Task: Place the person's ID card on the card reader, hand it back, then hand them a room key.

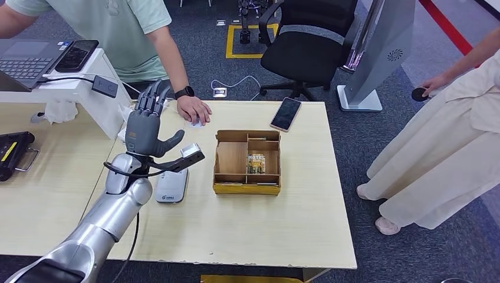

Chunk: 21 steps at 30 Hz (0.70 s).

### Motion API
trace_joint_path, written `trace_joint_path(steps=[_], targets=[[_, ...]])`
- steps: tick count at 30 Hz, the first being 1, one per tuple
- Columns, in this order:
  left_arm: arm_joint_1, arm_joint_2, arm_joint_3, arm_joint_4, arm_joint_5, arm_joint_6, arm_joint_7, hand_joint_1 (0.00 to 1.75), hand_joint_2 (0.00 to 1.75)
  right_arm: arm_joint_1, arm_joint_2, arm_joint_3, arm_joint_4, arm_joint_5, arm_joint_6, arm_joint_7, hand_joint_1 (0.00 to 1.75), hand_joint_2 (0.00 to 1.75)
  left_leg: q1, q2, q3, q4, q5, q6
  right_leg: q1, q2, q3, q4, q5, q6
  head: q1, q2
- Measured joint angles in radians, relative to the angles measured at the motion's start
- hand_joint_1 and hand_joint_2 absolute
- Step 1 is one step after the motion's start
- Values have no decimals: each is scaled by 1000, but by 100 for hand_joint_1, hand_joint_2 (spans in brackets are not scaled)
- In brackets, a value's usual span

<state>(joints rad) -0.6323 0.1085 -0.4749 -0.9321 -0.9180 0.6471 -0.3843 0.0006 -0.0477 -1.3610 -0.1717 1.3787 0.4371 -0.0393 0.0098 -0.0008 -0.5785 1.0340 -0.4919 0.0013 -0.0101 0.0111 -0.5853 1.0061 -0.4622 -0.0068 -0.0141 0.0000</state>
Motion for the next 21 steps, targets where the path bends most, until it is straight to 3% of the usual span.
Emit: trace_joint_path(steps=[12, 21], targets=[[38, 59, -83, -8, 105, -106, -18, 0, 175, 1, 0, -9, 0, 0, 7, -3, 0, 0, 0, 0, 0, 0, 0, 0, 0, 0, 0, 0, 0, 0, 0, 0], [69, 71, -98, -29, 111, -92, -25, 0, 175, 1, 0, -16, 0, -1, 7, -4, 0, 0, 0, 0, 0, 0, 0, 0, 0, 0, 0, 0, 0, 0, 0, 0]])
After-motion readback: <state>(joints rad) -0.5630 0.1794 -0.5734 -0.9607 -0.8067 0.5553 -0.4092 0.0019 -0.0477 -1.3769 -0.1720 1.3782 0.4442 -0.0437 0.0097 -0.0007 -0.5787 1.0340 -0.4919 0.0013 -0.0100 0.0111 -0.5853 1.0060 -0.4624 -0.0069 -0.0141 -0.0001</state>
